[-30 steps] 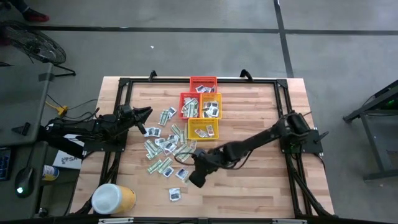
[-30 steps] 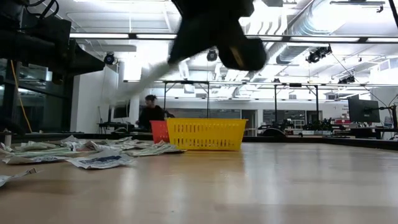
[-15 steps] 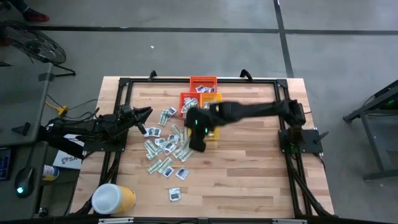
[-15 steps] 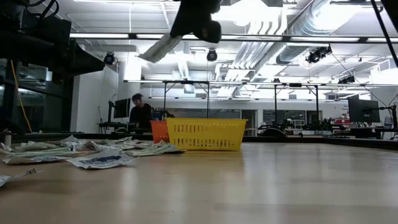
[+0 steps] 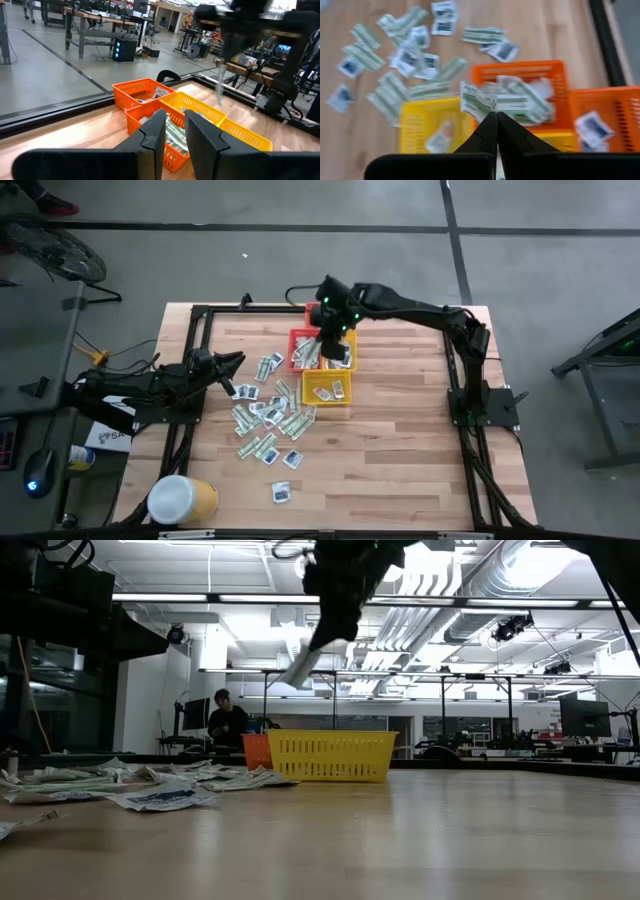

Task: Pick & Place First Aid Supplies
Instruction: Put the bandage into the bottom orange bin

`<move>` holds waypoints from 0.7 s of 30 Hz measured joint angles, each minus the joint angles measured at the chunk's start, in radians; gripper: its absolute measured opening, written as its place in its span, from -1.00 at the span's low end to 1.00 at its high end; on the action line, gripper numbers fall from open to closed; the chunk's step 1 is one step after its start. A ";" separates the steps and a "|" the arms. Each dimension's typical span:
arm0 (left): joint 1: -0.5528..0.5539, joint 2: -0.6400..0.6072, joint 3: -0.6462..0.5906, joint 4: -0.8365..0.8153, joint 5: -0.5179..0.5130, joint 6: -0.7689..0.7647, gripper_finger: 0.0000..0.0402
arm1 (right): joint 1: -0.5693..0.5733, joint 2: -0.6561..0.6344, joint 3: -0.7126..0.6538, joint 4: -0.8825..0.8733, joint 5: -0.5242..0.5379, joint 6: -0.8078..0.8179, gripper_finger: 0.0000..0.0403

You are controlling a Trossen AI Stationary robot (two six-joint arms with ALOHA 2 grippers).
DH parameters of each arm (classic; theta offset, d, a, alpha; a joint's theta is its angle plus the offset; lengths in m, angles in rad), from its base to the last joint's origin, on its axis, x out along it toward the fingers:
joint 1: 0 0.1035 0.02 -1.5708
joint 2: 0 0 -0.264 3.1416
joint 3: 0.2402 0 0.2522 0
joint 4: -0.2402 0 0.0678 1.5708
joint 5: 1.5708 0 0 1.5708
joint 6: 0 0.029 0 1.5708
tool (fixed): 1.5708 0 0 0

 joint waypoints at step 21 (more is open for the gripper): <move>0.000 0.000 0.000 0.000 0.001 0.000 -0.64 | -0.110 0.001 -0.411 0.560 -0.156 0.021 -1.00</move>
